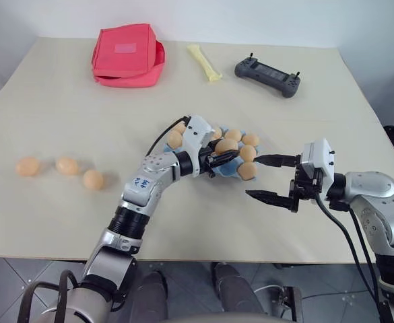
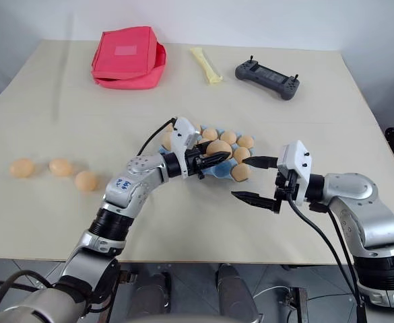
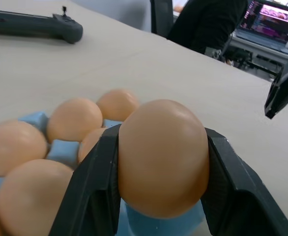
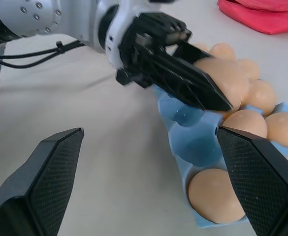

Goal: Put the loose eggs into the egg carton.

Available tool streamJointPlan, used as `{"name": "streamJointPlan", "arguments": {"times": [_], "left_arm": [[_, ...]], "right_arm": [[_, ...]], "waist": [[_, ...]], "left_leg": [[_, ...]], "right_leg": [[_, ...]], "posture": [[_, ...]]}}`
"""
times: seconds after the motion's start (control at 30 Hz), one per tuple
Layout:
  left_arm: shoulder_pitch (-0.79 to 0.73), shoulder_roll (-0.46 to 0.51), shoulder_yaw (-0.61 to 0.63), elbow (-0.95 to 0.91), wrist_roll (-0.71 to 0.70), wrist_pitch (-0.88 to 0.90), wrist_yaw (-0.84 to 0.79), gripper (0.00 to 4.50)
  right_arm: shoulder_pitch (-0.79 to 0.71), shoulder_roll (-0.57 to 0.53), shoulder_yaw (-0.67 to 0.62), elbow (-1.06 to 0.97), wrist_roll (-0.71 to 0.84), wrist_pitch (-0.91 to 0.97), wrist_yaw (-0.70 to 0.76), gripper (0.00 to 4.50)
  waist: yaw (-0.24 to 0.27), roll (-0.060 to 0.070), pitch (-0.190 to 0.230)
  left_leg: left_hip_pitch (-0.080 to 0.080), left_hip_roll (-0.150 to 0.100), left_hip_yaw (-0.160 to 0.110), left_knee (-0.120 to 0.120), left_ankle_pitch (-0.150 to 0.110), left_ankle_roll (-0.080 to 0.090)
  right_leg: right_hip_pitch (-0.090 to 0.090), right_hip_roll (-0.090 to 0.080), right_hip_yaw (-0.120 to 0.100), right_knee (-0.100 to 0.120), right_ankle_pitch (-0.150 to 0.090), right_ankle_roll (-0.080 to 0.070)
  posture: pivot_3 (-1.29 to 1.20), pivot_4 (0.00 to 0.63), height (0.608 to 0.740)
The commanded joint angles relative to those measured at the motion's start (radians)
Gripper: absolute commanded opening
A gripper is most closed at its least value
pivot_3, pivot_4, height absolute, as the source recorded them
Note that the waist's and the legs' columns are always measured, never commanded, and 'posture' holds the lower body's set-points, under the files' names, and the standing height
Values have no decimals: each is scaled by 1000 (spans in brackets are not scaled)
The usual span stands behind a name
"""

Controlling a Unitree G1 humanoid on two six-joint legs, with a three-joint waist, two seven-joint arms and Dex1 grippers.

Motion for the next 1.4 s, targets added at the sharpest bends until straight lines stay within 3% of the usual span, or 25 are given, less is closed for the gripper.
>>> {"name": "streamJointPlan", "arguments": {"times": [0.03, 0.2, 0.5, 0.73, 0.97, 1.07, 1.2, 1.4], "left_arm": [[-32, -14, -10, 12, 27, -40, -22, 1695], [-36, -22, 0, 24, 44, -50, -21, 1695], [-11, -27, 7, -37, 42, -41, -22, 4480], [58, 10, 47, -203, 14, 4, -3, 4480], [310, 190, 200, -560, -101, 129, -15, 4480], [399, 282, 295, -645, -143, 184, -14, 4480], [520, 388, 470, -723, -219, 221, -23, 4480], [625, 443, 721, -757, -302, 296, 65, 4480]], "right_arm": [[11, -19, -46, -50, 24, 0, -18, 4500], [22, -24, -48, -56, 30, -2, -26, 4500], [1, -24, -36, -39, 27, -1, -21, 4500], [-30, -22, -19, -11, 21, -6, 2, 4500], [-71, -18, 6, 35, 22, -22, 57, 4500], [-100, -12, 18, 63, 25, -28, 89, 4500], [-151, -3, 47, 120, 11, -47, 130, 4500], [-213, 10, 84, 197, -9, -76, 176, 4500]], "waist": [[0, 0, 0], [2, 0, 0], [11, 0, 0], [18, 0, 0], [16, 1, 0], [18, 0, 0], [14, 0, 0], [7, 0, 0]], "left_leg": [[0, 0, 0, 0, 0, 0], [0, 0, 0, 0, 0, 0], [0, 0, 0, 0, 0, 0], [0, 0, 0, 0, 0, 0], [1, 0, 0, -1, 0, 0], [1, 0, -1, 1, 0, 0], [1, 0, 0, 2, 0, 0], [1, 0, 0, 1, 0, 1]], "right_leg": [[0, 0, 0, 0, 0, 0], [0, 0, 0, 0, 0, 0], [0, 0, 0, 0, 0, 0], [0, 0, 0, 0, 0, 0], [-1, 0, 0, 4, 0, 0], [0, 0, 0, 4, 0, -1], [1, -1, 0, 1, -8, -14], [0, -1, -1, 1, -8, -16]], "posture": [[0, 150, 740], [0, 150, 740], [0, 150, 740], [0, 150, 740], [0, 150, 740], [0, 150, 740], [0, 150, 740], [0, 150, 740]]}}
